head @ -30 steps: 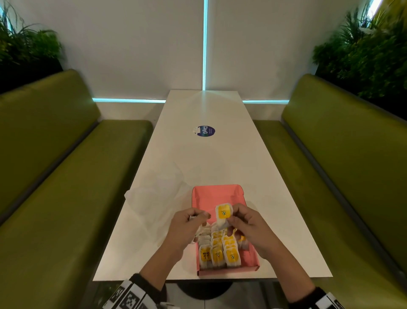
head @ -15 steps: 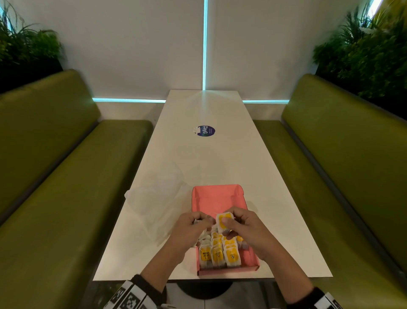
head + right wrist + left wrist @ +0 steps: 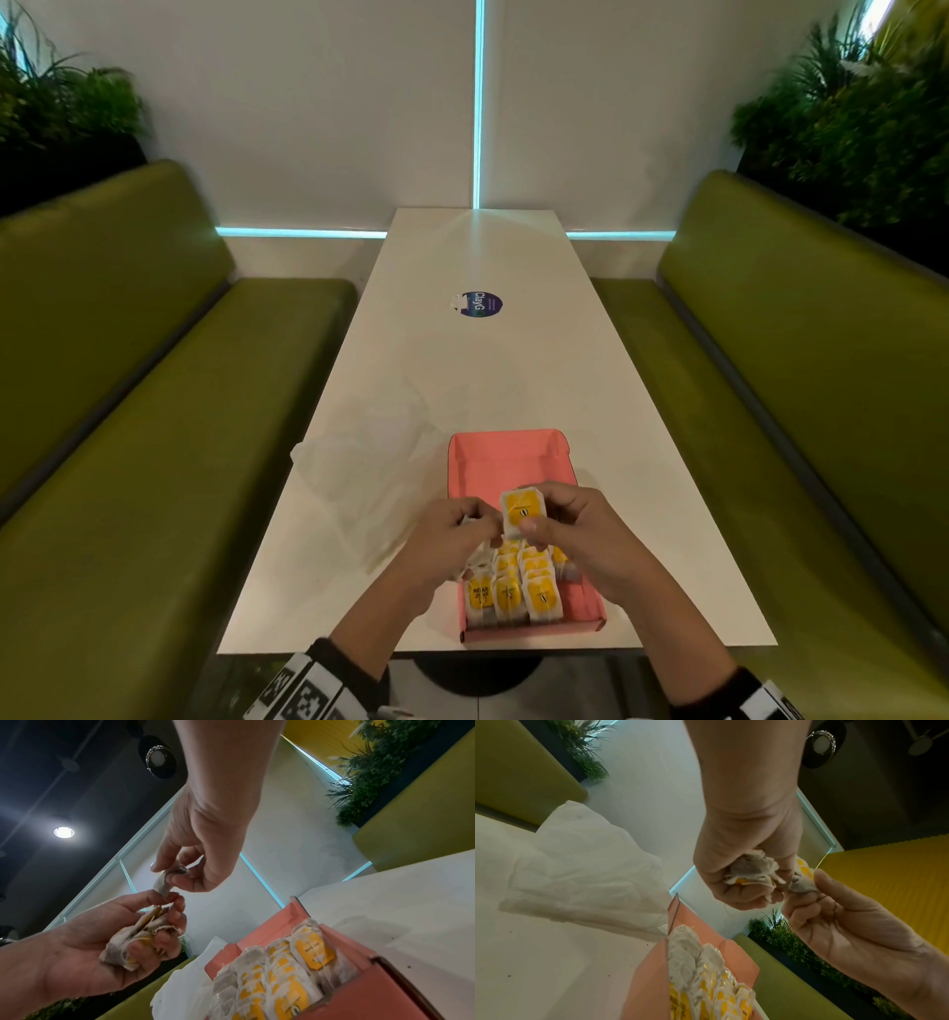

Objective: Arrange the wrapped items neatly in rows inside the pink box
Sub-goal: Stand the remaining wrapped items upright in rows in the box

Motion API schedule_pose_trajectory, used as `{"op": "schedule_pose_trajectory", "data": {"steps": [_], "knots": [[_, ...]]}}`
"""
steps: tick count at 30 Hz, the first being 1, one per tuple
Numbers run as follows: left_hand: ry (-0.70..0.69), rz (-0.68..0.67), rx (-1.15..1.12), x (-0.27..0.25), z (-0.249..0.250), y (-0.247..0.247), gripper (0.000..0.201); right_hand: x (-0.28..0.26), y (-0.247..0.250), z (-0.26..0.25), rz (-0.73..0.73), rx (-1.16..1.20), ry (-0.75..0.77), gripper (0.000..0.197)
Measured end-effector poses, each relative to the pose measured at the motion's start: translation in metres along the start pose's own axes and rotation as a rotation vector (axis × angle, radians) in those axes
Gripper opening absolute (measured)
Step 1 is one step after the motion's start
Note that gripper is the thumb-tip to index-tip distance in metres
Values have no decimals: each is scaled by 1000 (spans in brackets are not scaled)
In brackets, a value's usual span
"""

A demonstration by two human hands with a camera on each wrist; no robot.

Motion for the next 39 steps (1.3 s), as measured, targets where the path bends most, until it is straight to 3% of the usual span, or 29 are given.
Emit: {"op": "schedule_pose_trajectory", "data": {"steps": [3, 8, 12, 21, 27, 32, 35, 37, 39], "knots": [[-3, -17, -20, 0, 0, -1, 24, -1, -2, -1, -25, 58, -13, 17], [-24, -74, -71, -1, 1, -5, 22, 5, 8, 0, 129, 202, 51, 9], [-48, -104, -80, -2, 1, -10, 28, 7, 7, 1, 144, 304, 42, 6], [-51, 63, -212, 4, -2, 2, 17, 9, 5, 4, 116, 318, -24, 7], [-75, -26, -95, 4, -3, -10, 15, 14, 1, 6, 71, 377, -10, 7], [-184, -57, 190, 6, -3, -8, 15, 17, 5, 5, 113, 349, -9, 20], [-201, -25, 128, 9, -4, 4, 33, 16, 10, 6, 161, 349, -23, 8], [-241, -32, 74, 9, 1, 7, 46, 14, 12, 5, 186, 316, -25, 10], [-293, -20, 17, 8, 6, 5, 41, 13, 10, 5, 181, 306, -40, 14]]}}
Point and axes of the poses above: each hand's wrist, its own x-axis towards the middle knuckle, its own y-axis out of the back of the hand, z = x × y, the point moved 7 cm from there along x, towards the middle knuckle, and after that the axes turned 13 degrees about -y, right-handed, at the moved point
